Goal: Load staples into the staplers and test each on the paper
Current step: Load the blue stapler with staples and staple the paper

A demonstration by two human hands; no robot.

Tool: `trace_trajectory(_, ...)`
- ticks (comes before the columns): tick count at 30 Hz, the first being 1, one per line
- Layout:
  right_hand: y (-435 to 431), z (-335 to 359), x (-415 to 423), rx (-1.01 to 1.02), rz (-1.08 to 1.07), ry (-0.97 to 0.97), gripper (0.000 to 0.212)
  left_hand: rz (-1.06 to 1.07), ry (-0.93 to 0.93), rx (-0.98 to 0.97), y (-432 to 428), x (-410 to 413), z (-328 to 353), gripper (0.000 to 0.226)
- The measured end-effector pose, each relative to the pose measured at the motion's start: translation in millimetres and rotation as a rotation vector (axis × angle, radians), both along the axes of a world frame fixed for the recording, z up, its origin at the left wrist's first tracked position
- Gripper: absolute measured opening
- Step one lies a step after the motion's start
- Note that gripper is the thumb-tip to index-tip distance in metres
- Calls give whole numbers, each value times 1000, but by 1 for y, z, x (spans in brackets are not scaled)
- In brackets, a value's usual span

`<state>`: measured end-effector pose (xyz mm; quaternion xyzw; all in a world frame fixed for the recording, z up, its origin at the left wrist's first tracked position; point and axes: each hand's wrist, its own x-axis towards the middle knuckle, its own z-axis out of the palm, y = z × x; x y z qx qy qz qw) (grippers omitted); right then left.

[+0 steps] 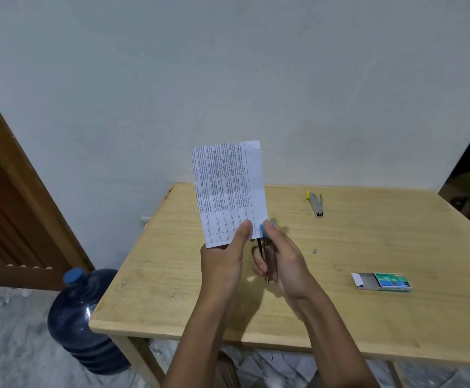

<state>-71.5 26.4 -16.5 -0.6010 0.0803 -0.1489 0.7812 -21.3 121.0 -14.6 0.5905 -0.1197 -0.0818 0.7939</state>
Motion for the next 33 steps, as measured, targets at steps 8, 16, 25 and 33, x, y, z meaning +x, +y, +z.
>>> trace_trajectory(8,0,2,-2,-79,-118,36,51,-57,17,25,3,5,-1,12)
trace_trajectory(16,-1,1,-1,-131,-151,-4,63,-86,4,21,3,9,-5,9)
trace_trajectory(25,0,-3,3,-106,-218,22,42,-136,35,16,4,10,-10,22)
trace_trajectory(33,-8,4,2,19,-317,98,28,-196,114,20,7,12,-11,22)
